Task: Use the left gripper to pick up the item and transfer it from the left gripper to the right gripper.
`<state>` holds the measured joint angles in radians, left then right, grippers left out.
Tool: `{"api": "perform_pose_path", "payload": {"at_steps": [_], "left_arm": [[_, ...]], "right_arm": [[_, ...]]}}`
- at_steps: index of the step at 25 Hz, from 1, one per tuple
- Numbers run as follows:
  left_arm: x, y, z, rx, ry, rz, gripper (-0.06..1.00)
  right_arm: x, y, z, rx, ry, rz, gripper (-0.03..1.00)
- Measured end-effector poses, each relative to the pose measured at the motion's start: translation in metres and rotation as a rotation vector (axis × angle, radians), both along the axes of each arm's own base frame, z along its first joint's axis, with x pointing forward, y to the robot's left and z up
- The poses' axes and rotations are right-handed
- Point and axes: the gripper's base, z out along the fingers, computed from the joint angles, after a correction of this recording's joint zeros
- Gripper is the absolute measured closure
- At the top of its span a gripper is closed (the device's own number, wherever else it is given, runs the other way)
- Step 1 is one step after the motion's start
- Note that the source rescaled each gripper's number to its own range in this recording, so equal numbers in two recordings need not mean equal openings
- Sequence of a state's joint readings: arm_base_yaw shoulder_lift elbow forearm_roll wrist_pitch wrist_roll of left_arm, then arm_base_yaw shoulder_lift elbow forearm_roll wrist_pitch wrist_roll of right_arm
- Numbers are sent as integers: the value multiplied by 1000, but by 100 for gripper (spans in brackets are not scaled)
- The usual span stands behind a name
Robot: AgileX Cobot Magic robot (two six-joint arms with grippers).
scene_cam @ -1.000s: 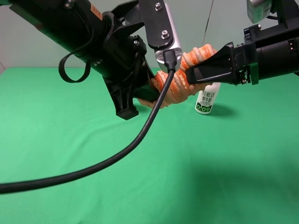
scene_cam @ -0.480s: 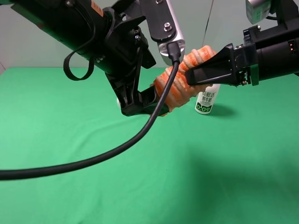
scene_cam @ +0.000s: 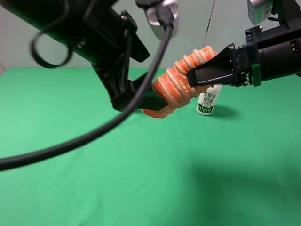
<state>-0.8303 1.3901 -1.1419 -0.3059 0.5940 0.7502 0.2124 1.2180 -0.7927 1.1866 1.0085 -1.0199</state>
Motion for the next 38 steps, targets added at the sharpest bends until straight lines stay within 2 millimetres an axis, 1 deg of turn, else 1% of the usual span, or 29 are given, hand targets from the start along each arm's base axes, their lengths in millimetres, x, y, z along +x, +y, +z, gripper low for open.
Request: {"api": "perform_pose_path", "payload": {"at_steps": [3, 8, 16, 18, 20, 21, 26, 32, 38], "left_arm": [[-12, 13, 10, 23, 51, 26, -5], [-27, 38, 19, 123, 116, 116, -5], [-39, 80, 42, 179, 74, 387, -5], [-45, 92, 44, 176, 68, 440, -5], [-54, 103, 42, 169, 73, 479, -5], [-59, 110, 39, 164, 80, 497, -5], [-87, 141, 17, 124, 130, 586, -5], [-125, 180, -2, 8, 126, 619, -5], [-156, 215, -17, -154, 80, 633, -5]], "right_arm": [[0, 0, 0, 1, 2, -1, 91], [0, 0, 0, 1, 5, -3, 91], [-1, 0, 0, 6, 17, 5, 91], [-1, 0, 0, 7, 19, 8, 91], [-2, 1, 0, 7, 20, 10, 92], [-2, 0, 0, 6, 19, 10, 94], [-2, 0, 0, 2, 19, 12, 95], [-2, 0, -1, -3, 18, 13, 95], [-2, -1, -2, -23, 13, 20, 95]]}}
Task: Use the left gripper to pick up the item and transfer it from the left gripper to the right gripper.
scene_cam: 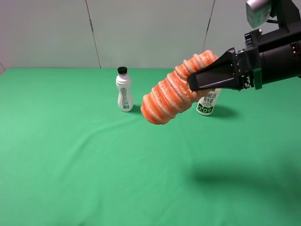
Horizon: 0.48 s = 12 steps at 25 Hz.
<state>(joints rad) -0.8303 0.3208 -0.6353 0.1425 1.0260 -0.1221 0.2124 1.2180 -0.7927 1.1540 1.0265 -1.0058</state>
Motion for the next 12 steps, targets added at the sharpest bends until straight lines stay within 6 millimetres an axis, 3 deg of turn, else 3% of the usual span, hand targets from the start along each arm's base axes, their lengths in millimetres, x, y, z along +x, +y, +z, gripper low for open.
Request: {"api": "perform_pose_path", "payload": {"at_steps": [7, 12], "left_arm": [[-24, 23, -18, -115, -52, 2, -5], [-29, 24, -42, -115, -10, -12, -5]], "right_arm": [[2, -1, 0, -6, 0, -30, 95], [4, -1, -1, -9, -6, -46, 95]]}}
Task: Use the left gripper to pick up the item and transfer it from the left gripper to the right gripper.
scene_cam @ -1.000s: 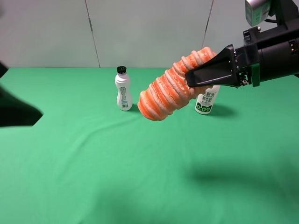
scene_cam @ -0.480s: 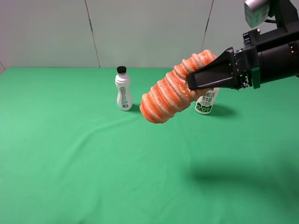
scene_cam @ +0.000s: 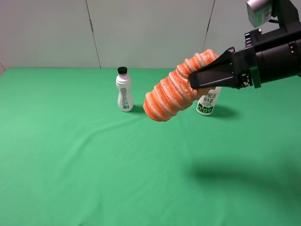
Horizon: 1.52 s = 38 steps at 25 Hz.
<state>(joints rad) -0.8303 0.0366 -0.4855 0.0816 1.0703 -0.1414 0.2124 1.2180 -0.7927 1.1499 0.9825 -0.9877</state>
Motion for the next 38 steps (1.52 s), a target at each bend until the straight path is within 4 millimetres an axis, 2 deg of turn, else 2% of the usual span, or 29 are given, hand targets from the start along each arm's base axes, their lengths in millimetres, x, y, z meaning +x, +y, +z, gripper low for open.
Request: {"api": "perform_pose_path", "payload": {"at_steps": [11, 18, 27, 34, 38], "left_arm": [[0, 0, -1, -6, 2, -4, -5], [-1, -1, -1, -7, 2, 20, -5], [-2, -1, -1, -7, 1, 322, -5], [-4, -2, -1, -7, 1, 574, -5], [-4, -3, -1, -7, 0, 684, -5]], "right_arm": [[3, -1, -1, -2, 19, -45, 95], [0, -7, -10, -117, 74, -58, 95], [-1, -23, -25, -355, 108, -84, 95], [9, -36, -31, -485, 68, -224, 95], [17, -37, -44, -523, 129, -243, 95]]}}
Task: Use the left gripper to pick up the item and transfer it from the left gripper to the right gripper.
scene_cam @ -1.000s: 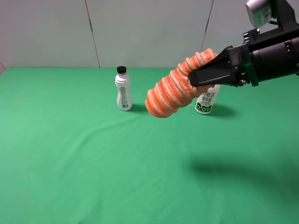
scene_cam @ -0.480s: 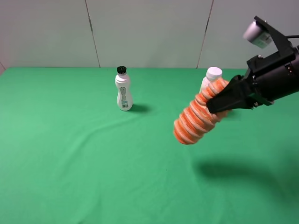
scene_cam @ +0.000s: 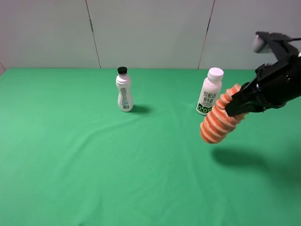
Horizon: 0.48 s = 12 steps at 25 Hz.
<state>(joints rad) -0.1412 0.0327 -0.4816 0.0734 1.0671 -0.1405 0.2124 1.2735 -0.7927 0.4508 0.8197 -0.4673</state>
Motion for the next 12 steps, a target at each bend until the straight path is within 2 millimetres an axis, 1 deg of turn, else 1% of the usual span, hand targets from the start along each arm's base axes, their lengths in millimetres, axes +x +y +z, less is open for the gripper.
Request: {"api": "perform_pose_path", "payload": {"at_steps": [5, 12], "left_arm": [[0, -1, 0, 0, 0, 109, -5], [0, -1, 0, 0, 0, 138, -5]], "right_arm": [[13, 3, -27, -25, 112, -3, 95], [20, 4, -49, -42, 209, -3, 97]]}}
